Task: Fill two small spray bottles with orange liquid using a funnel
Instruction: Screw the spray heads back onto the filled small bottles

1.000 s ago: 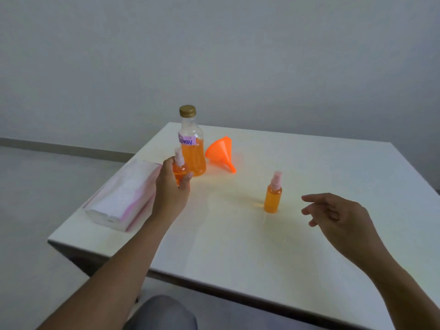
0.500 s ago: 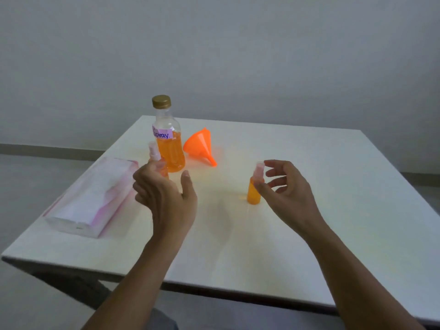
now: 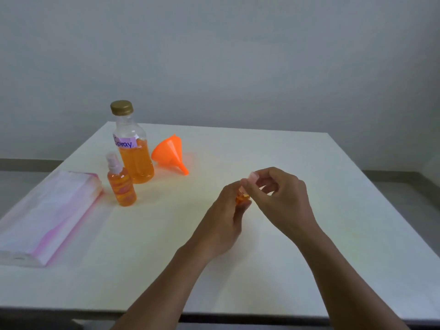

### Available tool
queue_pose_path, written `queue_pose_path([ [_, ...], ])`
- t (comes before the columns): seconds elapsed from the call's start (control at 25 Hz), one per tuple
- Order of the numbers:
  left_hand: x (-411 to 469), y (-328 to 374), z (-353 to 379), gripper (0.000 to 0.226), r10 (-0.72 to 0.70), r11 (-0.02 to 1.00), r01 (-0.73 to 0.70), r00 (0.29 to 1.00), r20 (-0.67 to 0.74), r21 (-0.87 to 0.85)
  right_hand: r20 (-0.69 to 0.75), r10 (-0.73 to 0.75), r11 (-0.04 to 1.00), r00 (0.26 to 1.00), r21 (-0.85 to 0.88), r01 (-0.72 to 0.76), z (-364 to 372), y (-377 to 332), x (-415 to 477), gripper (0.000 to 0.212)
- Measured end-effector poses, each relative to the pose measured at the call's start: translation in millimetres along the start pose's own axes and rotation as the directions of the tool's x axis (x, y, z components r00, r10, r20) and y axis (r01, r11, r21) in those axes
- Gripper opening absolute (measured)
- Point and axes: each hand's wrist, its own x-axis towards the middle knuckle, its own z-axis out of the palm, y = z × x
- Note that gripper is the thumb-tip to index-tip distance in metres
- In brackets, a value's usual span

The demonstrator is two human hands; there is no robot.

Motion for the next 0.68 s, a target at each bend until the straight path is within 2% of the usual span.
queue_pose_path([
  [0.12,3,6,4,0.034,0.042,0.998,-0.046,0.996,0.076,0.048,0.033,0.029,0.999,0.999,-0.036,-0.028,-19,3,4,0.011],
  [0.32,8,14,15,0.031,0.033,0.999,-0.028,0.978,0.205,-0.028,0.100,0.103,0.994,0.990,-0.052,-0.098,-38,7,4,0.027],
  [0.4,10,16,17,0.030,0.024,1.000,-0.020,0.973,0.230,-0.019,0.111,0.117,0.992,0.987,0.034,-0.122,-48,10,6,0.027],
  [0.52,11,15,20,0.029,-0.016,1.000,0.022,0.964,0.266,-0.021,0.023,0.166,0.965,0.986,0.203,-0.167,-72,19,13,0.017],
  [0.68,9,16,17,0.029,-0.049,0.964,0.124,0.953,0.300,-0.236,-0.005,0.239,0.923,0.971,0.313,-0.226,-94,37,13,0.006],
])
